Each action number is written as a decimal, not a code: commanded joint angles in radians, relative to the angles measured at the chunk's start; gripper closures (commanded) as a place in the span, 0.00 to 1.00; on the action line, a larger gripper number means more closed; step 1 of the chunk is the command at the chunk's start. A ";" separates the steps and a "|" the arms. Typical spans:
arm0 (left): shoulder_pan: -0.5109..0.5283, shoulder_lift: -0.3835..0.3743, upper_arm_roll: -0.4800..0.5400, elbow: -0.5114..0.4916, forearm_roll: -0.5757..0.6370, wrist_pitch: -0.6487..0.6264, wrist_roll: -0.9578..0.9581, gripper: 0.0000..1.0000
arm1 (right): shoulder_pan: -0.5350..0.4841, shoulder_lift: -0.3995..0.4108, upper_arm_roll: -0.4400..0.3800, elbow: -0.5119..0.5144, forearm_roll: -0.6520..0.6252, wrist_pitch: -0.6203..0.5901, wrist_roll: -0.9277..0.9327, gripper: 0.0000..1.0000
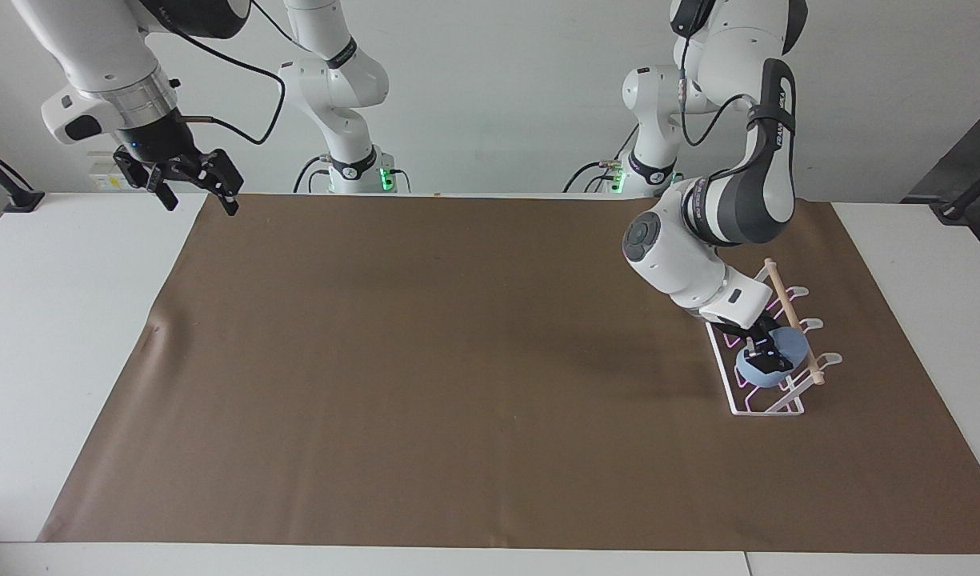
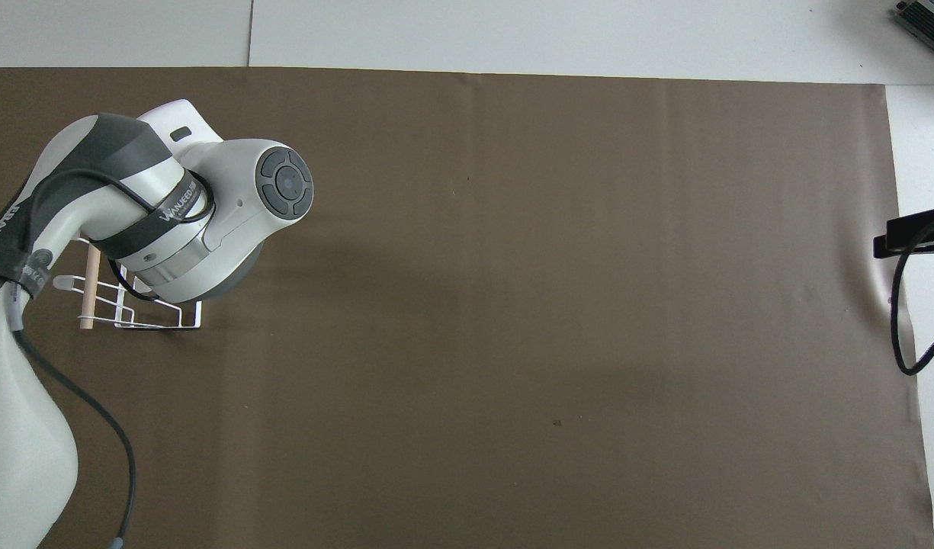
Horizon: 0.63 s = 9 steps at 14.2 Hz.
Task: Hang cup on cup holder
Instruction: 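Carry the cup with the left gripper over the wire rack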
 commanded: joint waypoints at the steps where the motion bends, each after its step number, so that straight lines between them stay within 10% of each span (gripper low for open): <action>1: -0.003 -0.046 0.004 -0.056 0.022 0.018 -0.018 0.78 | -0.008 -0.003 0.001 -0.011 0.019 0.017 0.012 0.00; 9: -0.003 -0.046 0.004 -0.055 0.016 0.013 -0.010 0.58 | -0.006 -0.007 0.001 -0.018 0.003 0.016 0.018 0.00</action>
